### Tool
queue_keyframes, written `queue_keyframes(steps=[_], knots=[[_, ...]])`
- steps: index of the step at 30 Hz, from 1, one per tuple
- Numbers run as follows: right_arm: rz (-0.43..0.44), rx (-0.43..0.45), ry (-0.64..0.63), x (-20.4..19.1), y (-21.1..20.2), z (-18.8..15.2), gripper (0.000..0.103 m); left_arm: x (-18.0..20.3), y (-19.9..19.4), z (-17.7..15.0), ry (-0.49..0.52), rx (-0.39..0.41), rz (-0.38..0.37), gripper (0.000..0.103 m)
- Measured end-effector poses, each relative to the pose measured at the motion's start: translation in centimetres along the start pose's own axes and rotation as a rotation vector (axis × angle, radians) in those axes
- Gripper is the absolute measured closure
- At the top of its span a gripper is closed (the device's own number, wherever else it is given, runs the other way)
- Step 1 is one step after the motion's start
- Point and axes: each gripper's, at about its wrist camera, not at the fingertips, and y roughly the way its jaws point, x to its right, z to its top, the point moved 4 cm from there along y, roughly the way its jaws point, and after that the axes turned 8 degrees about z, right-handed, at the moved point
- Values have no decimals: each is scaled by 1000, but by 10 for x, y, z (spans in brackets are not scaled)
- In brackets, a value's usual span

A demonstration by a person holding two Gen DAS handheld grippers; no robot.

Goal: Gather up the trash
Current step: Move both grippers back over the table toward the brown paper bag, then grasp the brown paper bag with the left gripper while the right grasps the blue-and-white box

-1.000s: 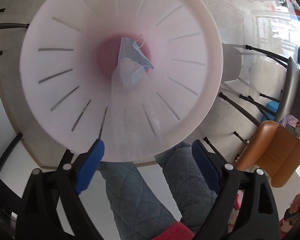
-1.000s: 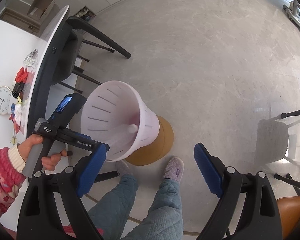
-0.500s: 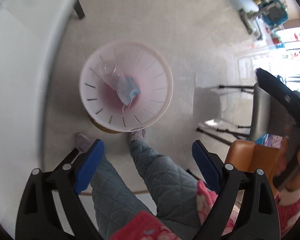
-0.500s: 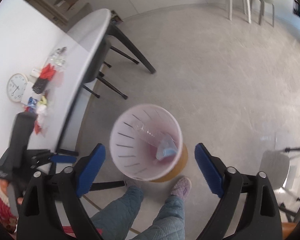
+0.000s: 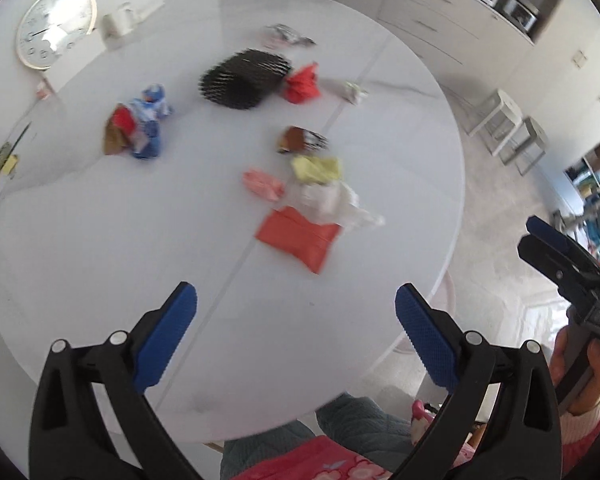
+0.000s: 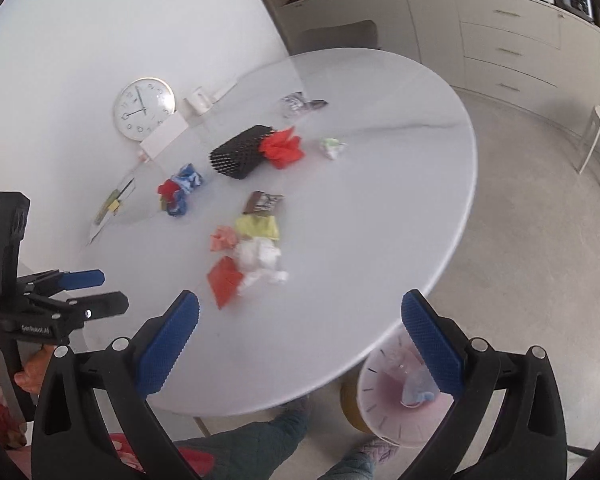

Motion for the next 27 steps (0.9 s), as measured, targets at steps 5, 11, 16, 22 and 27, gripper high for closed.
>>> queue_keyframes(steps=[5, 11, 16, 22, 27], knots=[[27, -15, -52, -60, 47, 29, 2, -87, 14, 33, -138, 44, 62, 8], [-6, -27, -99, -107, 100, 58, 2, -165, 50, 71, -198, 77, 108, 8], [-39, -32, -106, -130, 137, 81, 2, -204, 97, 105, -200, 52, 120, 8], [-90, -57, -139, -144, 184, 110, 2, -233, 148, 140, -230, 27, 91, 8], [-112, -85, -121, -138, 220, 131, 2, -242, 188, 160, -229, -12, 86, 8]])
